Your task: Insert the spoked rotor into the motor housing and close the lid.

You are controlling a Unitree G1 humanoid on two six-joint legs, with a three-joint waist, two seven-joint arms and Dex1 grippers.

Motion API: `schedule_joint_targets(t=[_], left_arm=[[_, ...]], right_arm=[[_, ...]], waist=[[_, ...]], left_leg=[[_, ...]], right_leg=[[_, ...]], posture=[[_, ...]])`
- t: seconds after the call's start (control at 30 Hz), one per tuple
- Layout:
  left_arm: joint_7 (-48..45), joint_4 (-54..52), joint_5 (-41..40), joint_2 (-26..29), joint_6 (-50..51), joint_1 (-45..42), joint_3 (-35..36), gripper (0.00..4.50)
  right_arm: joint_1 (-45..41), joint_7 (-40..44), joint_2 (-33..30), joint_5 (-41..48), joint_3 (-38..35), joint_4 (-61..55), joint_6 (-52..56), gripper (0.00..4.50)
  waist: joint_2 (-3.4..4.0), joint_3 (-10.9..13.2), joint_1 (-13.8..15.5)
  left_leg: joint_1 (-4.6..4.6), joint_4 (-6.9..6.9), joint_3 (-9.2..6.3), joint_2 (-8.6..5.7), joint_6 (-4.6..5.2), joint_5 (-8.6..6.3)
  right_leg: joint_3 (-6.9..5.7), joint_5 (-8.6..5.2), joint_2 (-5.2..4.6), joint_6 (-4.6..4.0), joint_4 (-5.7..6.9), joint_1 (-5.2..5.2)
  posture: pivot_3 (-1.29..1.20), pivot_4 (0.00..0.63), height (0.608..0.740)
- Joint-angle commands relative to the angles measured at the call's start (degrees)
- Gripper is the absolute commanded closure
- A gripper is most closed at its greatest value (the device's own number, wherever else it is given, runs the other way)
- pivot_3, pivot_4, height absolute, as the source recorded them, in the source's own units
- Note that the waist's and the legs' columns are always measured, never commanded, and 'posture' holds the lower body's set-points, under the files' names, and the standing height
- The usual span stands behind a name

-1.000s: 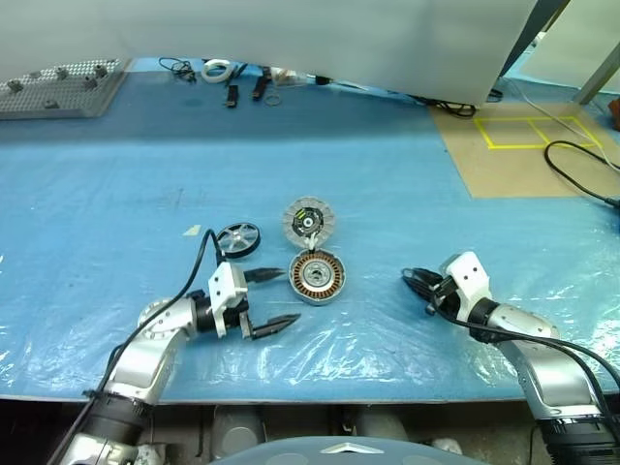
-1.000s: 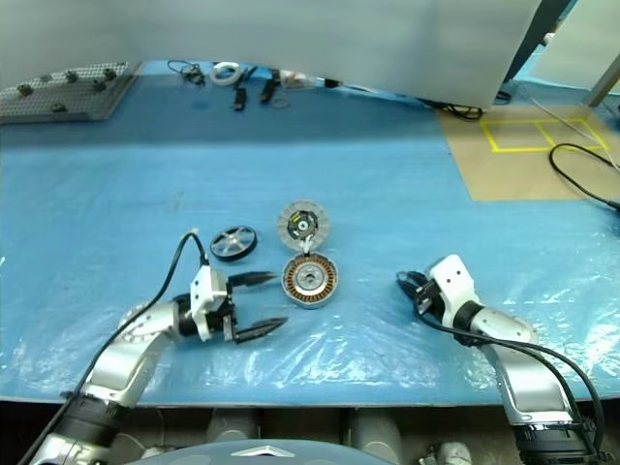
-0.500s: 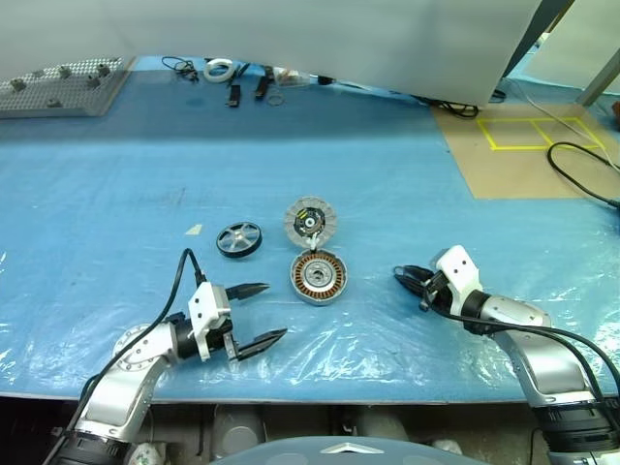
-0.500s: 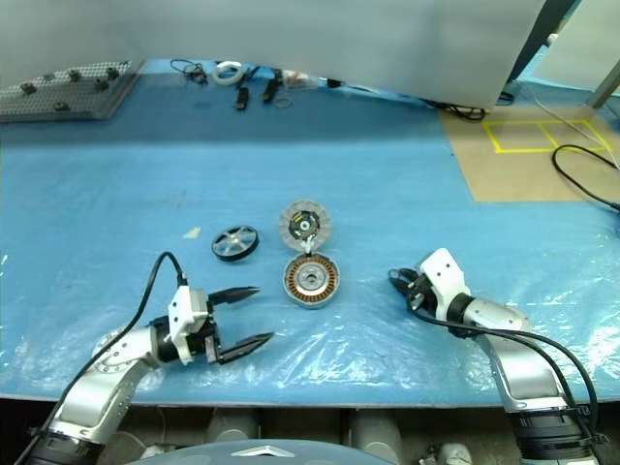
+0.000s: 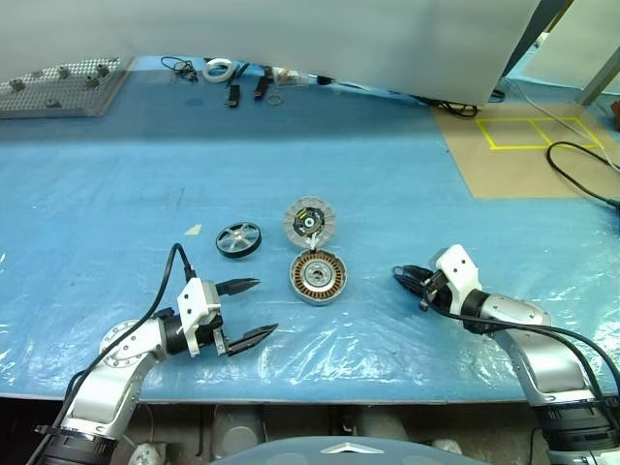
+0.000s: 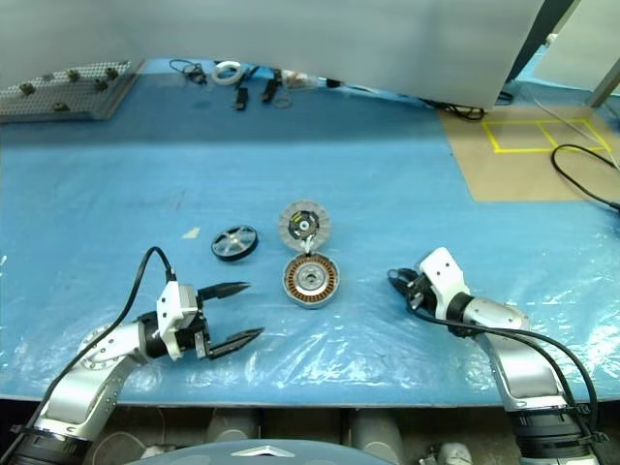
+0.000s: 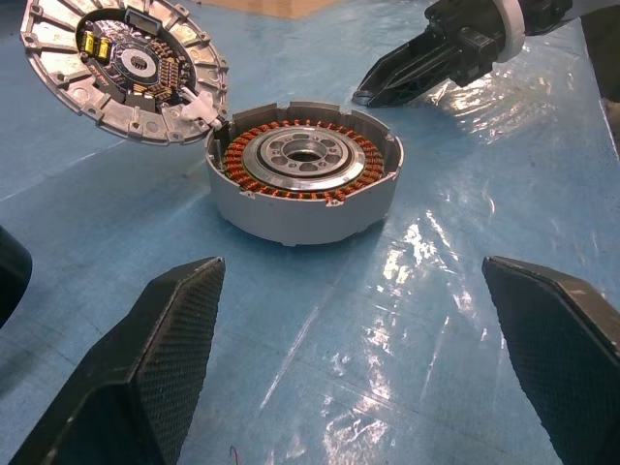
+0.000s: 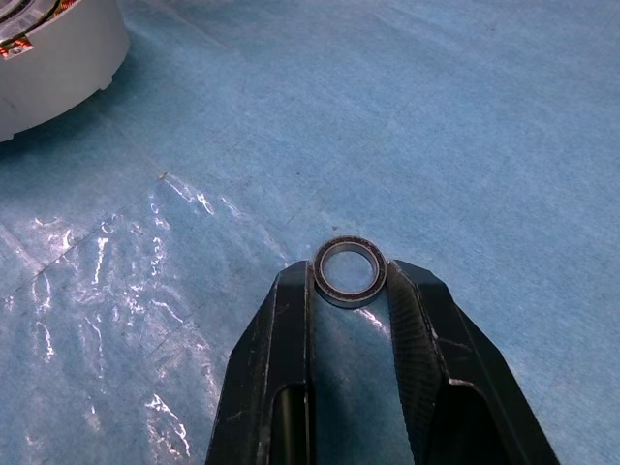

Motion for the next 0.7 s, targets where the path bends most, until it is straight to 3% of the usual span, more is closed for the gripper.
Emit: schedule_joint_targets(t=[0.03,0.33,0.7], left_arm=[[0.1,-2.18,-1.01,0.02,0.24,-0.5,0.16,0.0],[-0.33,-1.79,-0.78,0.68,0.79,-1.77,0.43,0.0],[0.1,-3.4,-0.9,1.12,1.52,-0.87,0.62,0.0]], right_arm=[[-0.74,-0.57,0.34,0.49,0.42,-2.89,0.52,3.84],[-9.76,3.62,-2.2,10.12,-1.6,-12.09,10.87,3.84],[-18.96,13.49,-3.63,10.64,9.24,-7.41,9.96,3.84]], waist=[[0.0,0.0,0.0],[0.01,0.0,-0.68],[0.01,0.0,-0.97]], left_leg=[[0.0,0.0,0.0,0.0,0.0,0.0],[0.05,0.03,0.0,0.0,0.0,0.01],[0.04,0.08,0.0,0.0,0.01,0.01]], right_leg=[[0.0,0.0,0.0,0.0,0.0,0.0],[0.02,0.03,0.0,0.04,0.08,0.01],[-0.03,0.02,0.0,0.0,0.1,0.03]], posture=[[0.0,0.15,0.74],[0.0,0.15,0.74],[0.0,0.15,0.74]])
